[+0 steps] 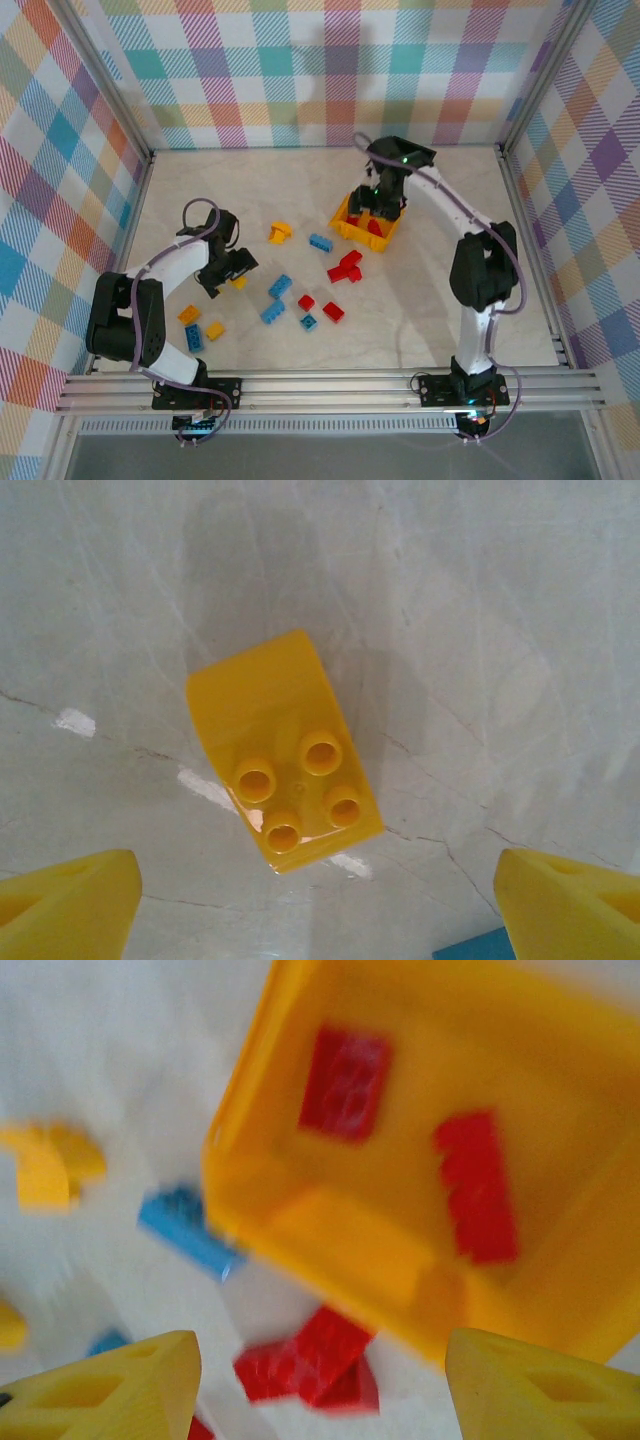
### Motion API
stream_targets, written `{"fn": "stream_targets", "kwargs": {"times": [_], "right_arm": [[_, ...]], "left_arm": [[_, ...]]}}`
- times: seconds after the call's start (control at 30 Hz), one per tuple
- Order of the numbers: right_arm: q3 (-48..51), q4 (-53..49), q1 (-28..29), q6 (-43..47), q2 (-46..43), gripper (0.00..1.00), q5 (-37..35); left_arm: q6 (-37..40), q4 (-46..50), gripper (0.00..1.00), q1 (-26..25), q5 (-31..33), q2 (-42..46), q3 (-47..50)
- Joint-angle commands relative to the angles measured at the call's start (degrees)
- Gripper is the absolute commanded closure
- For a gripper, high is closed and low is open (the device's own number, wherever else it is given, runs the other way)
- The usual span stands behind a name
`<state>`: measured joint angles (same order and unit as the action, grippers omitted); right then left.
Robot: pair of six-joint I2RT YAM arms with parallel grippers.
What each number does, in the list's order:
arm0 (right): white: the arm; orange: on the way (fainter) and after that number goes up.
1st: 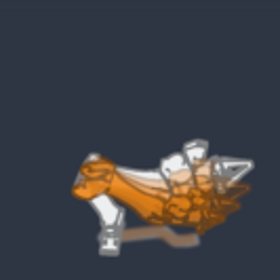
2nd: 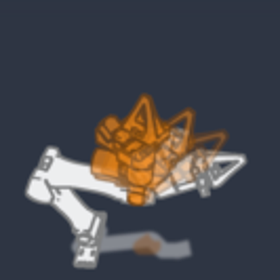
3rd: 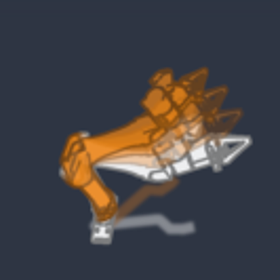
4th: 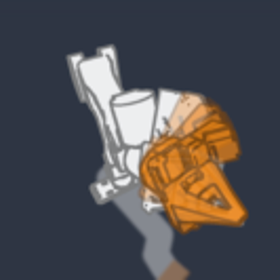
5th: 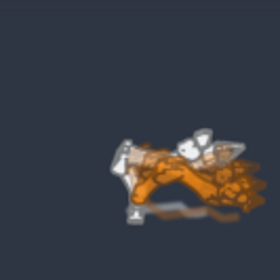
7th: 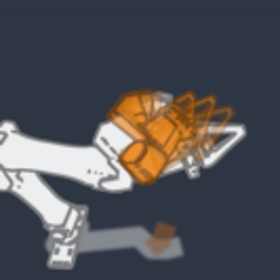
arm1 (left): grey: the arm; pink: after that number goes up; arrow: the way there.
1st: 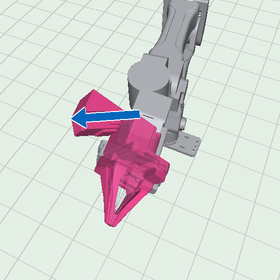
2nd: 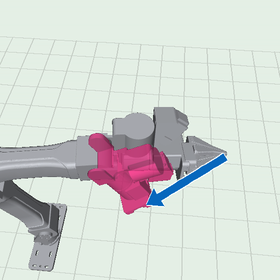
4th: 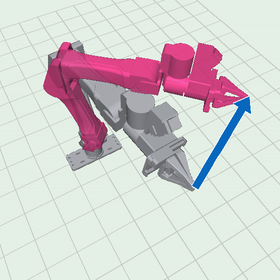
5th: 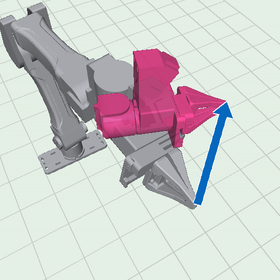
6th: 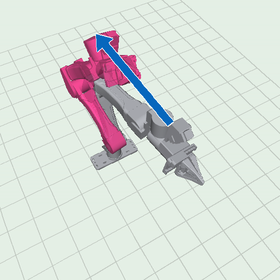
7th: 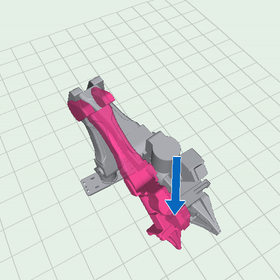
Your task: Sort the legos into containers by color
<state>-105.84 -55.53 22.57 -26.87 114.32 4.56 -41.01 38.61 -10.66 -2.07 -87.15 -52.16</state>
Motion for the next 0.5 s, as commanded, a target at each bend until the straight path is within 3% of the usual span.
{"fn": "stream_targets", "kwargs": {"times": [0.0, 0.1, 0.17, 0.47], "right_arm": [[-10.8, -5.8, -2.9, -6.6, 6.5, 0.34, -1.8], [-23.2, -14.0, -5.2, -9.1, 13.6, 0.33, -6.2], [-25.7, -16.7, -6.5, -9.3, 14.9, 0.33, -10.0], [-11.5, -10.9, -13.2, -9.3, 10.6, 0.37, -10.1]], "left_arm": [[1.7, 1.2, 0.09, 0.9, -0.6, 1.1, -1.2], [2.6, 1.5, 0.08, 1.0, -1.1, 1.8, -0.9], [3.0, 1.4, 0.08, 1.0, -1.4, 2.3, -0.6], [4.7, 0.7, 0.08, 1.4, -2.9, 3.0, 0.4]]}}
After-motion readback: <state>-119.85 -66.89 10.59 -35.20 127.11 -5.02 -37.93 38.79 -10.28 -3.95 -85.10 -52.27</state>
